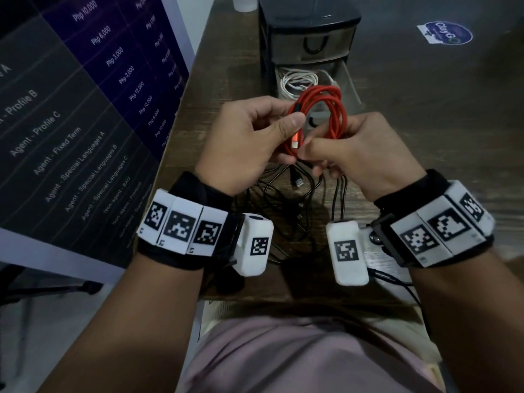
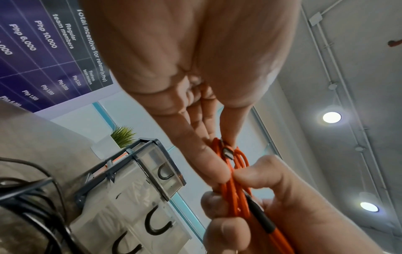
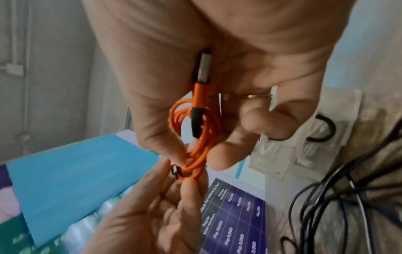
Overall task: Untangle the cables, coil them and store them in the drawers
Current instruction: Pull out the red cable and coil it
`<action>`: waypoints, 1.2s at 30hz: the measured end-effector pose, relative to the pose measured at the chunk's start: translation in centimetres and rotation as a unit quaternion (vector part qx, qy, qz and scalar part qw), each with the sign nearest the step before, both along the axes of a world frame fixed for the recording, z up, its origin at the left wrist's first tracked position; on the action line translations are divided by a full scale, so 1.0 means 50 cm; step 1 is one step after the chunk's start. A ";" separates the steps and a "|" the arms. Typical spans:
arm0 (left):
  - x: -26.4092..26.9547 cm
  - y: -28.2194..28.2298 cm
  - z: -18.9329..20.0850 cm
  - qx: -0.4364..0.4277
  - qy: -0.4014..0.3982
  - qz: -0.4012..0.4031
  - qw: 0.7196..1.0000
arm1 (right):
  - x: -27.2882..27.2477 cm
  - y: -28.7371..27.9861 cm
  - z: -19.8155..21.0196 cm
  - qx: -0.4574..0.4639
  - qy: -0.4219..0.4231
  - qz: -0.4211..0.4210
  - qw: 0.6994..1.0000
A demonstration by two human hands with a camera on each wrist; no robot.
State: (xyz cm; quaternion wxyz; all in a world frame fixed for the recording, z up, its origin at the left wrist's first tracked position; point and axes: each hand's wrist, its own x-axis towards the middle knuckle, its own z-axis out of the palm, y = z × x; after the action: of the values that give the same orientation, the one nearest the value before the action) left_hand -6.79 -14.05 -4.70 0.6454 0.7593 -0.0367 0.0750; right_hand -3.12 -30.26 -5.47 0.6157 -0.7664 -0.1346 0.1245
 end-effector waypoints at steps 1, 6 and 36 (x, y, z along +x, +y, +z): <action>0.000 0.001 0.000 -0.007 0.007 -0.005 1.000 | 0.001 0.000 0.000 0.000 0.001 0.001 1.000; -0.001 0.005 0.001 -0.046 0.019 -0.008 0.999 | 0.003 -0.002 0.004 0.092 0.084 0.044 0.991; 0.011 0.003 -0.063 -0.008 0.034 0.100 0.994 | 0.001 0.020 -0.039 0.102 -0.002 -0.023 0.995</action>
State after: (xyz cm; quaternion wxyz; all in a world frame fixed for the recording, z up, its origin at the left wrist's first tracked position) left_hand -6.24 -13.88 -7.83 0.6414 0.7562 0.0622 0.1139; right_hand -3.05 -29.27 -7.41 0.6927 -0.7030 -0.1299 0.0948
